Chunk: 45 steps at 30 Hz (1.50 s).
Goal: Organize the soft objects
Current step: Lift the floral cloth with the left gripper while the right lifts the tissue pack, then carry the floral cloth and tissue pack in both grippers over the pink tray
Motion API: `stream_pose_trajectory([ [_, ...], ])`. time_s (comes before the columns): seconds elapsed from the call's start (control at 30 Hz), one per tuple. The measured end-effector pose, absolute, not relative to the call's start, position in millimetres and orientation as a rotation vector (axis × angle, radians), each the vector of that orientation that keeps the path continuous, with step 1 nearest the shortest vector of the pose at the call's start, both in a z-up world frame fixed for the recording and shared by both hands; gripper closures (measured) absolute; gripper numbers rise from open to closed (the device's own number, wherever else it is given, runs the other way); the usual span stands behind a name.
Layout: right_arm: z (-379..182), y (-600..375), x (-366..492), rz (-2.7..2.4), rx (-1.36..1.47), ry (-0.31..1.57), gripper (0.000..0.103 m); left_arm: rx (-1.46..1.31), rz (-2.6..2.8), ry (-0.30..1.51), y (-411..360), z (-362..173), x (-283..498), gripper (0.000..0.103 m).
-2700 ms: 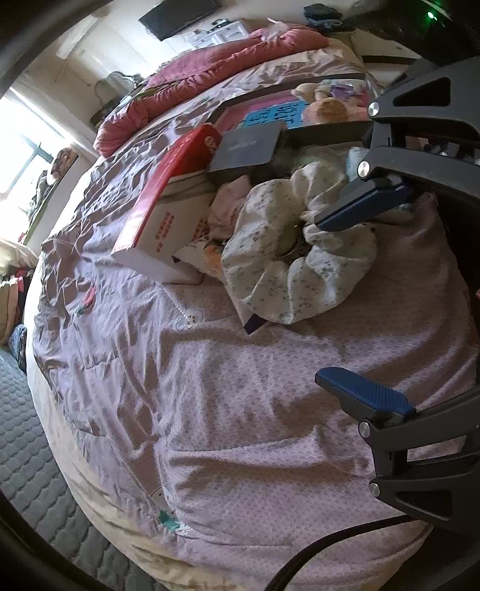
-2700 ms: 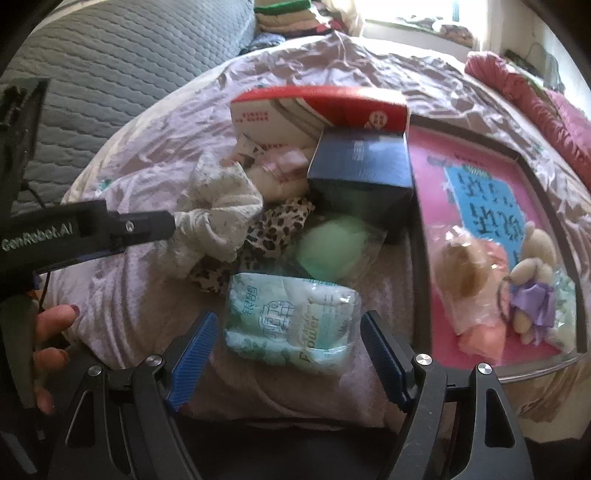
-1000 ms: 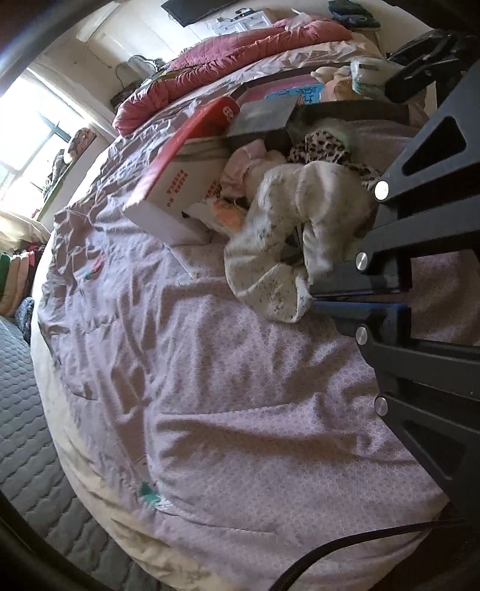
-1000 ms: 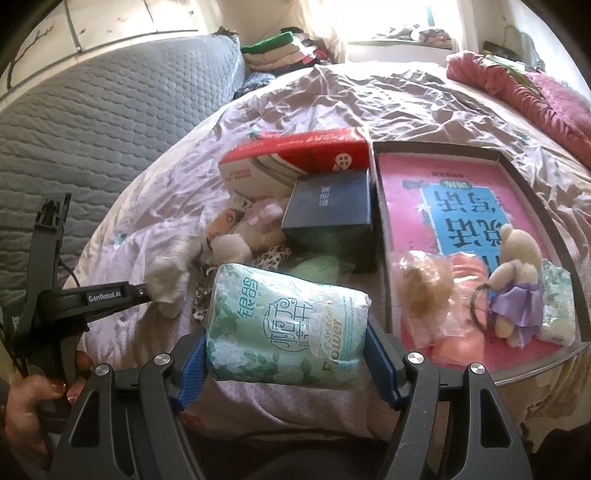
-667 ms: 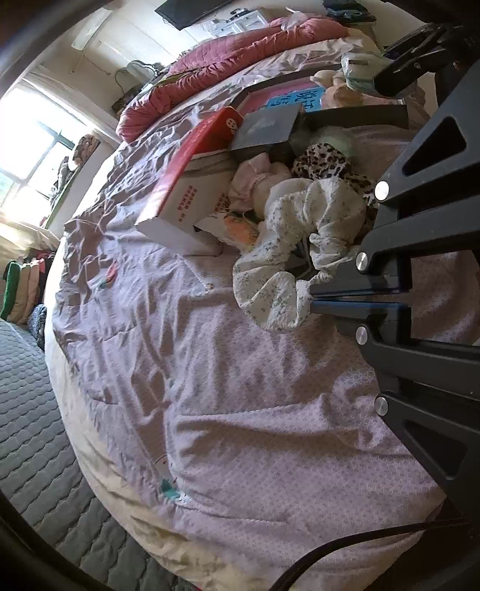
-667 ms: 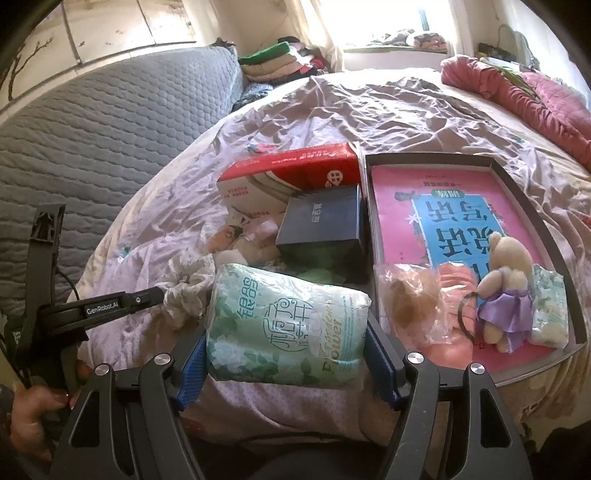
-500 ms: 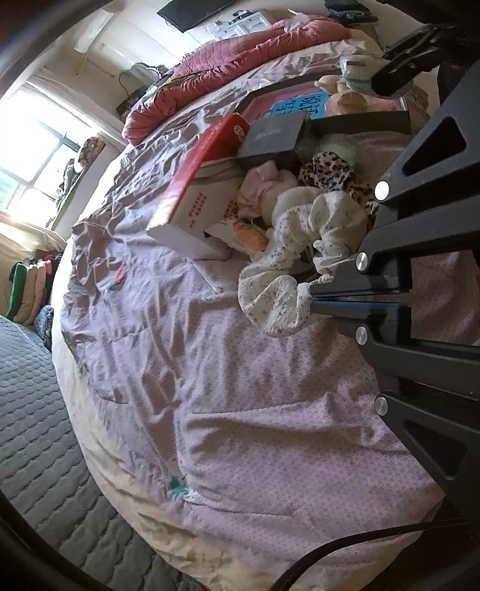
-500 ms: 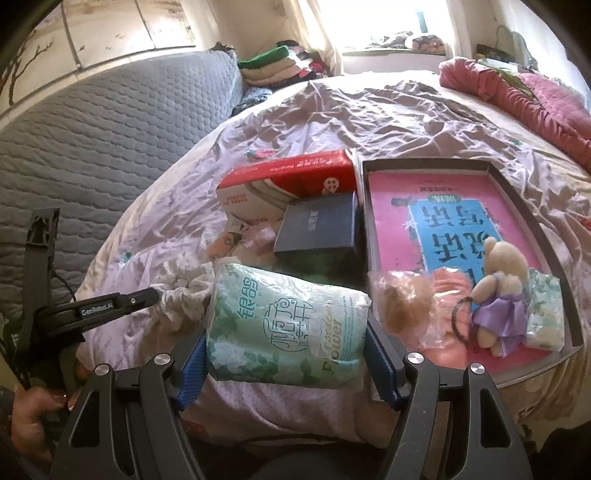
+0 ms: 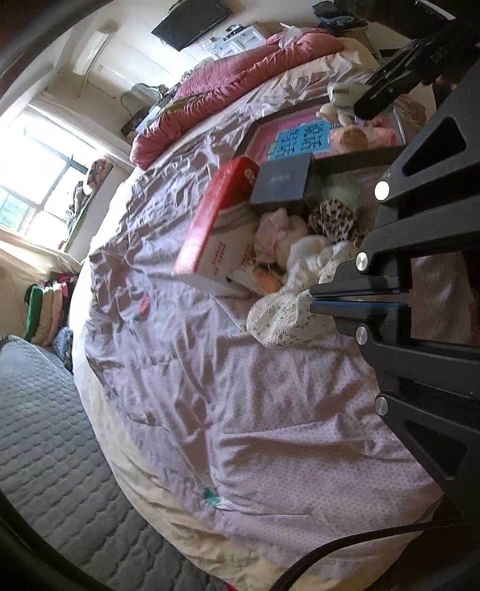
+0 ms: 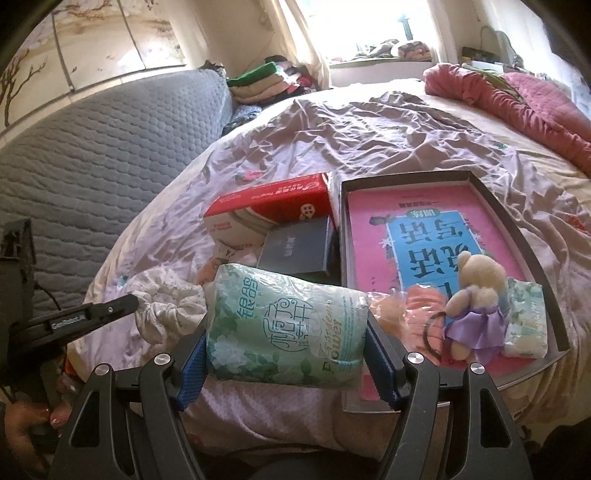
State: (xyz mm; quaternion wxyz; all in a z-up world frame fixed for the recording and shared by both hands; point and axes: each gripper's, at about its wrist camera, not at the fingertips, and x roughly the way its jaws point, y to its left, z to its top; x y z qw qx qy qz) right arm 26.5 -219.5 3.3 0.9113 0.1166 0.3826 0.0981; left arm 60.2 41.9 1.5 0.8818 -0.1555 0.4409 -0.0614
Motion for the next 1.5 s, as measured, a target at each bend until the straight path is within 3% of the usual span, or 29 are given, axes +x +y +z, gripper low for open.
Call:
stream_pose_trajectory([
  [0.23,4.9,-226.1,24.4,0.193,0.251,0.778,0.028,-0.289,-0.155,0.889,30.0,12.8,56.9,0.101],
  [0.5,2.5,-222.5,24.7,0.213,0.252,0.791,0.028,-0.345,-0.185,0.989,50.0,-14.4,68.2,0.1],
  [0.57,2.0,-219.9,25.2,0.22,0.246,0.791,0.028,-0.335,-0.173,1.016,54.9,-20.7,69.4,0.093],
  [0.63,1.4,-219.0,26.1,0.225,0.252,0.794,0.028,-0.307,-0.154,1.057,56.7,-29.2,70.3,0.069],
  [0.7,1.3,-219.4,25.9,0.228,0.256,0.789,0.028,-0.292,-0.156,1.074,55.9,-37.2,69.9,0.053],
  [0.83,0.0,-220.4,25.9,0.226,0.266,0.795,0.028,-0.252,-0.161,1.119,45.1,-53.1,72.4,0.05],
  [1.27,-3.0,-218.1,26.2,0.225,0.258,0.802,0.028,-0.198,-0.067,1.169,52.2,-90.7,89.2,0.052],
  [1.37,-2.9,-217.8,25.5,0.224,0.262,0.801,0.028,-0.197,-0.056,1.149,53.8,-91.7,90.1,0.069],
  [1.43,-2.6,-217.7,25.7,0.225,0.258,0.801,0.028,-0.207,-0.071,1.135,54.9,-90.4,89.4,0.089],
  [1.5,-2.5,-217.0,25.9,0.226,0.262,0.798,0.028,-0.217,-0.08,1.115,55.8,-85.7,86.6,0.095],
])
